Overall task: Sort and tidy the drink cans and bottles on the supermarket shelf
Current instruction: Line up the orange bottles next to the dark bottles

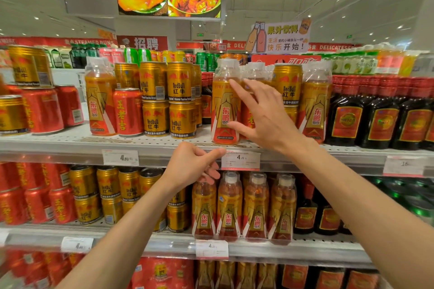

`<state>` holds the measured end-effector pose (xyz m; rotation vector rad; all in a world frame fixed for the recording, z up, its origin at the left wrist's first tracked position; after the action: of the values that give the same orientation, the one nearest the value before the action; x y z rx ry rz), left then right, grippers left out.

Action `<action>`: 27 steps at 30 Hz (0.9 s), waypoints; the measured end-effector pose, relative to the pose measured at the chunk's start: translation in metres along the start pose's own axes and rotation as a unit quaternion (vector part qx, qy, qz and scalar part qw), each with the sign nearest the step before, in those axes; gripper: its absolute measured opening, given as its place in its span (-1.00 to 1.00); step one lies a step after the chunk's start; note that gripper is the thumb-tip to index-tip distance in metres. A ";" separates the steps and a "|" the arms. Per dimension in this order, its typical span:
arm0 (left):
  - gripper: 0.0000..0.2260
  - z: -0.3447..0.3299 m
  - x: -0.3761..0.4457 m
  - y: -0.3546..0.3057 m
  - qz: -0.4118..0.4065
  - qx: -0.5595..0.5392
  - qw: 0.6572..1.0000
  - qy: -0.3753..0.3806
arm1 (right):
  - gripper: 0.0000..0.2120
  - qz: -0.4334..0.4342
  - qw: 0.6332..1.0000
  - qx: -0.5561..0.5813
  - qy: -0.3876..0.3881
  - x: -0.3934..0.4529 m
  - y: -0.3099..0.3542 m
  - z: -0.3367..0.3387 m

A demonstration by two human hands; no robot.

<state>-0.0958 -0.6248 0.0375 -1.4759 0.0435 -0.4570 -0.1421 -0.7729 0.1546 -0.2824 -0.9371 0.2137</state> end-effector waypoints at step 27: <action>-0.55 0.001 0.000 -0.002 -0.010 0.010 1.000 -0.008 | -0.18 -0.088 0.994 0.008 0.070 -0.030 -0.040 -0.007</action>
<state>-0.0957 -0.6238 0.0397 -1.4621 0.0114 -0.4603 -0.1509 -0.8205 0.1409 -0.1946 -0.8158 0.0381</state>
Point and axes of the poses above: each hand's wrist, its own x-axis towards the middle knuckle, its own z-axis out of the back of the hand, y = z × x, the point moved 10 cm from there along x, towards the middle knuckle, and after that the axes turned 14 degrees about -x, right-handed, at the moved point
